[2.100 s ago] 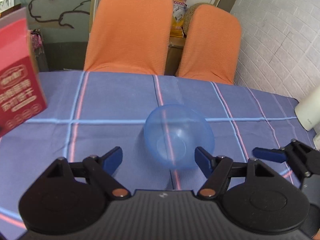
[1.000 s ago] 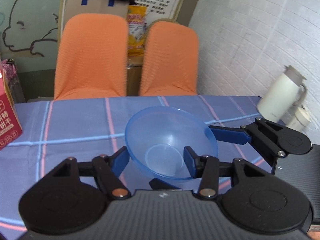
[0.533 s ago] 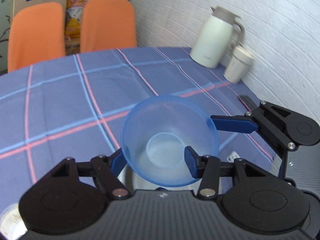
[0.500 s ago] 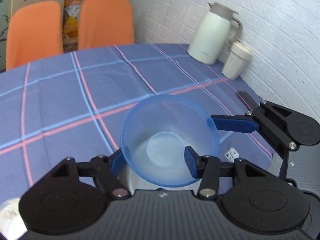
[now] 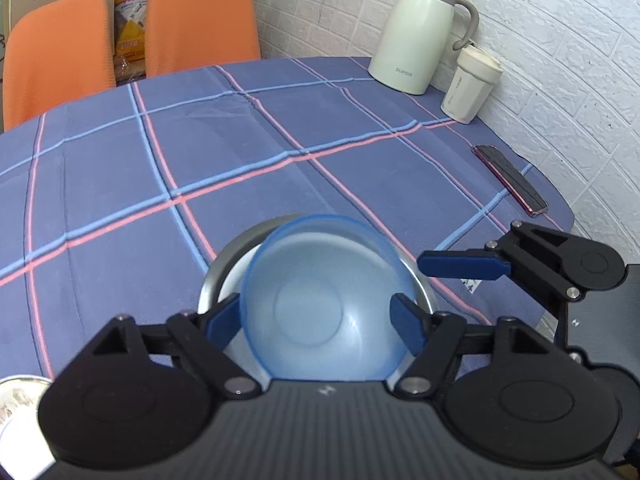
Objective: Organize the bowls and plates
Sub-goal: 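Lower the blue bowl into the white bowl and open the left gripper, then grasp the rim of the steel bowl stack with the left gripper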
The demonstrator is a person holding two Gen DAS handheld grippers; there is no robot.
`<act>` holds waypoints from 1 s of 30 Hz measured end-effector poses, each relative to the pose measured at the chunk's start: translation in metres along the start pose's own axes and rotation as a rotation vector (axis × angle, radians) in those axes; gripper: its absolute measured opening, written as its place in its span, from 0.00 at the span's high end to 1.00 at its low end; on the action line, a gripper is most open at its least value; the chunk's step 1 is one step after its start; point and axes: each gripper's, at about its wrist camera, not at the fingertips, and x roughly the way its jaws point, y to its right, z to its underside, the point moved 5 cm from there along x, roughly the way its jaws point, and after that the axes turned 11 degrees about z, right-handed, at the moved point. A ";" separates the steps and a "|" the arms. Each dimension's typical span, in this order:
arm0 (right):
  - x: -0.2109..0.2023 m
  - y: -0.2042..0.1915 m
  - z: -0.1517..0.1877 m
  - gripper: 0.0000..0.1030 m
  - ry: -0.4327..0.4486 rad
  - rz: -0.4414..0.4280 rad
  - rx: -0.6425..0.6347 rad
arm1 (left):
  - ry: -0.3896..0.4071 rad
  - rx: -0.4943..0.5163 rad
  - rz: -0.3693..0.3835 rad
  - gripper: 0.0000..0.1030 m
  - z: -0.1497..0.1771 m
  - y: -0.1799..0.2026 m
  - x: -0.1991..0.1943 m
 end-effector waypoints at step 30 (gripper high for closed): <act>0.005 0.028 0.041 0.21 0.027 0.144 0.335 | 0.177 -0.199 -0.269 0.28 0.011 -0.029 -0.029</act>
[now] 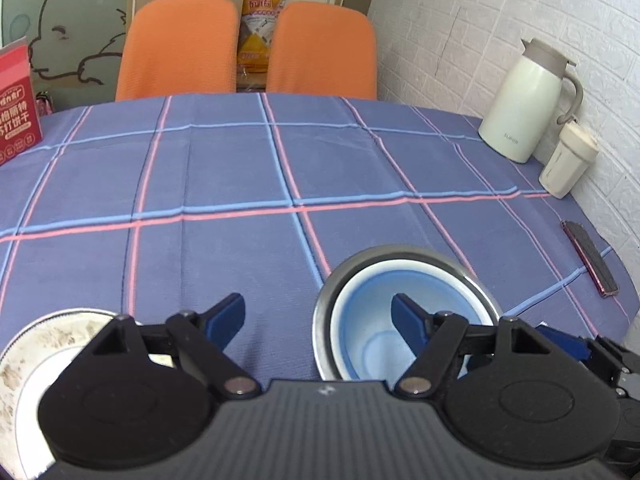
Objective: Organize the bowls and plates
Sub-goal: 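Grasp the rim of the steel bowl stack with the left gripper, then lift and carry the nested bowls toward the plate stack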
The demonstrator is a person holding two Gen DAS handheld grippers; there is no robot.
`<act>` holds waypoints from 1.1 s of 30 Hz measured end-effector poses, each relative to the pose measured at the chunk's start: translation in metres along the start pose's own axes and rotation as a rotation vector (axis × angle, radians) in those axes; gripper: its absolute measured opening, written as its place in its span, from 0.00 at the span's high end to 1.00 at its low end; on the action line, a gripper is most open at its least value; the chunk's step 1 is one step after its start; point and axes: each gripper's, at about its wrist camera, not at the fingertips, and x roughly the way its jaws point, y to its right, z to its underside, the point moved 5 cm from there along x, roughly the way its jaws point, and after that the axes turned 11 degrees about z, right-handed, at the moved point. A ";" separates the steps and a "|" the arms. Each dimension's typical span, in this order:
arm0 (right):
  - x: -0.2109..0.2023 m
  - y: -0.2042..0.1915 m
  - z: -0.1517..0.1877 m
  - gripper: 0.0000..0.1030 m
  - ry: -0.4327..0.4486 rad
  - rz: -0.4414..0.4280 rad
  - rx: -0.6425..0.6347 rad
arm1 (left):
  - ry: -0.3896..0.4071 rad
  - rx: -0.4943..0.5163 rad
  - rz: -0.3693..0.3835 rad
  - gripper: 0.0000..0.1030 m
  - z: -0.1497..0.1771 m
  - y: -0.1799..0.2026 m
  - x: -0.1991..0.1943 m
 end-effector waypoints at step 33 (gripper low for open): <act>0.023 -0.016 0.001 0.18 -0.065 -0.008 -0.091 | -0.142 0.053 -0.061 0.02 0.008 -0.003 0.059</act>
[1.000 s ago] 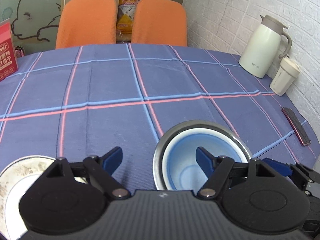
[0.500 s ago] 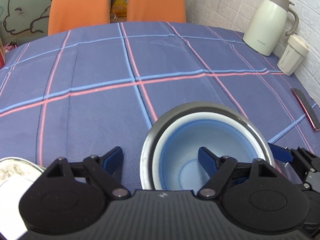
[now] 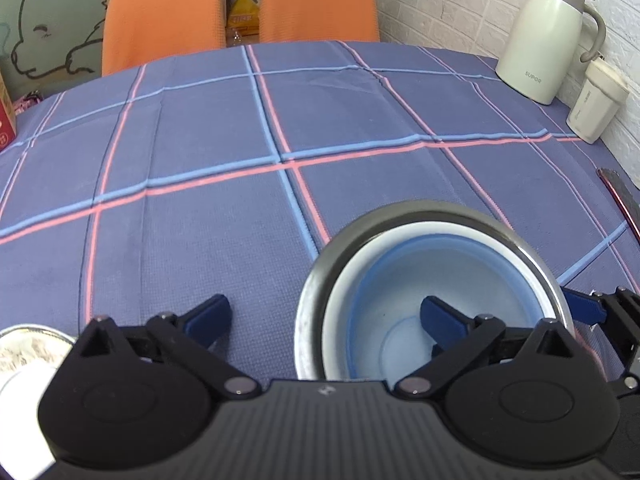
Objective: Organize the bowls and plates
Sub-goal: 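Lift and carry the nested bowls toward the plate stack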
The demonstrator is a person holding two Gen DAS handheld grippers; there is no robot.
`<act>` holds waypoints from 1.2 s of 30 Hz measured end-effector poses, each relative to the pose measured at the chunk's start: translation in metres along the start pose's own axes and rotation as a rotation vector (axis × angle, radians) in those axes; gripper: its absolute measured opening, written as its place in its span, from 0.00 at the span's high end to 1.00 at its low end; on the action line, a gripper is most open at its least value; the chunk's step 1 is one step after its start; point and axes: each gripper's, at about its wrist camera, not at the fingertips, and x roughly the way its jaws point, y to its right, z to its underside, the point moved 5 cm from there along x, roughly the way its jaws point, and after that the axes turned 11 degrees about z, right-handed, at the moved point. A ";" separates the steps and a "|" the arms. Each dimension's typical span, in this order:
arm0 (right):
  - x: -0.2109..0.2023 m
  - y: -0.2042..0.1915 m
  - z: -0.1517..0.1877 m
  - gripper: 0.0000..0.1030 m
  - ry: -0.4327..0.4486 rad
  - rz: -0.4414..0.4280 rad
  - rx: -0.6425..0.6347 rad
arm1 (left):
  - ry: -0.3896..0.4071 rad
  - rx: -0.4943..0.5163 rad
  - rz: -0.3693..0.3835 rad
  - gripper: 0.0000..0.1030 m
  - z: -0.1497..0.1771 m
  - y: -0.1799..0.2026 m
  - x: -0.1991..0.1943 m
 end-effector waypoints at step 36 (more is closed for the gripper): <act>-0.014 -0.021 0.006 0.21 0.071 -0.149 -0.009 | 0.021 0.059 0.082 0.32 0.005 0.010 -0.006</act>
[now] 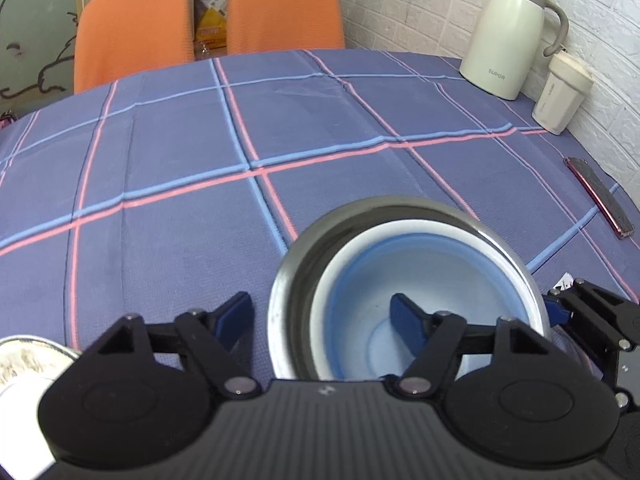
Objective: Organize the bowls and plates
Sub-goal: 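Lift and carry the nested bowls toward the plate stack, then lower the nested bowls onto the gold-rimmed plate and open the left gripper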
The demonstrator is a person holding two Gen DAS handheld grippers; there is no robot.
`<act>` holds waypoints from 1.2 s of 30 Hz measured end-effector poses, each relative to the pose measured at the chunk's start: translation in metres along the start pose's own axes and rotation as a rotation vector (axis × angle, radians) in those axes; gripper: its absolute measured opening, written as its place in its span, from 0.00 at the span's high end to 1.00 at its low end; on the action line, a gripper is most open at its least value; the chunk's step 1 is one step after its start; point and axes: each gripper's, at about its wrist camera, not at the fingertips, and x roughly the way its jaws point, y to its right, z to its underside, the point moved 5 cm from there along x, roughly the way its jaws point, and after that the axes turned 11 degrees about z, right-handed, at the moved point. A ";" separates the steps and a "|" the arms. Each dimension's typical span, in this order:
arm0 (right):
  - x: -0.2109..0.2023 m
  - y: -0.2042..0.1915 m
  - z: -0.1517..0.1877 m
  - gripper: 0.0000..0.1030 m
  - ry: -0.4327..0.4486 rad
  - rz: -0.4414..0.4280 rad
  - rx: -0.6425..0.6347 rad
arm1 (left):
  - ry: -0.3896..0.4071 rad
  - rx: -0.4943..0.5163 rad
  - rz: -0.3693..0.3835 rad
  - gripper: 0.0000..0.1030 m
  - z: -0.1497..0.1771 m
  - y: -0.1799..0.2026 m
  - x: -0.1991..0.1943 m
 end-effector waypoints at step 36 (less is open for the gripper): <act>-0.026 -0.179 0.011 0.18 -0.061 -0.282 -0.194 | 0.057 -0.204 -0.193 0.35 0.068 -0.104 -0.159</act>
